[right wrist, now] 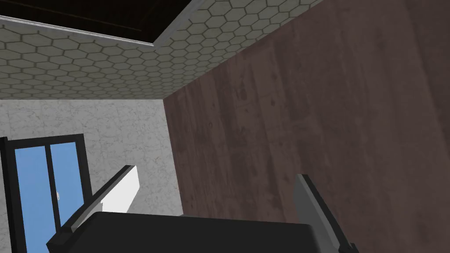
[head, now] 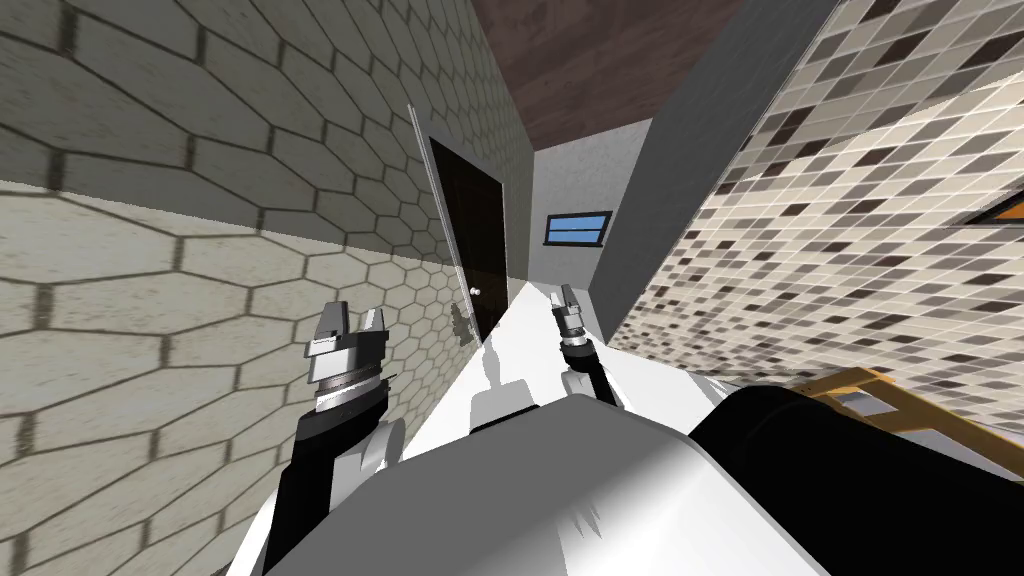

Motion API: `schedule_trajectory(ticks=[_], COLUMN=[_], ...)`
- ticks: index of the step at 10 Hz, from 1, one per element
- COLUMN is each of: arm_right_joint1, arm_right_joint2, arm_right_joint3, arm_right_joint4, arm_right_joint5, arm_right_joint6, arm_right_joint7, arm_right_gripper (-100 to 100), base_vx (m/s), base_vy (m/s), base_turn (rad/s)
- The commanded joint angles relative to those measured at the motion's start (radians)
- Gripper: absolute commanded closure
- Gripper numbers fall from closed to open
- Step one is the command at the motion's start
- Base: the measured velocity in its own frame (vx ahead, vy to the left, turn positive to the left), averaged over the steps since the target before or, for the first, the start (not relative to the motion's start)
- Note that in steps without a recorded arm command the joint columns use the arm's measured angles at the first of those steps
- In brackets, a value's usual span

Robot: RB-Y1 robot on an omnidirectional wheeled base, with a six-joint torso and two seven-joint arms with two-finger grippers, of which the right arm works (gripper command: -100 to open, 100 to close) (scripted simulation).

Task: Pull the door open

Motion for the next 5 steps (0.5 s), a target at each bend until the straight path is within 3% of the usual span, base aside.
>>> schedule_trajectory(ticks=[1,5], arm_right_joint1=[-0.011,-0.035], arm_right_joint2=[-0.007,-0.022], arm_right_joint3=[0.0,0.001], arm_right_joint4=[0.037,0.121], arm_right_joint5=[0.005,0.017], arm_right_joint6=[-0.007,-0.023], arm_right_joint7=[0.031,0.101], arm_right_gripper=[-100,-100], base_vx=[0.072,0.127], base_vy=[0.001,-0.009], base_turn=[0.113,0.112])
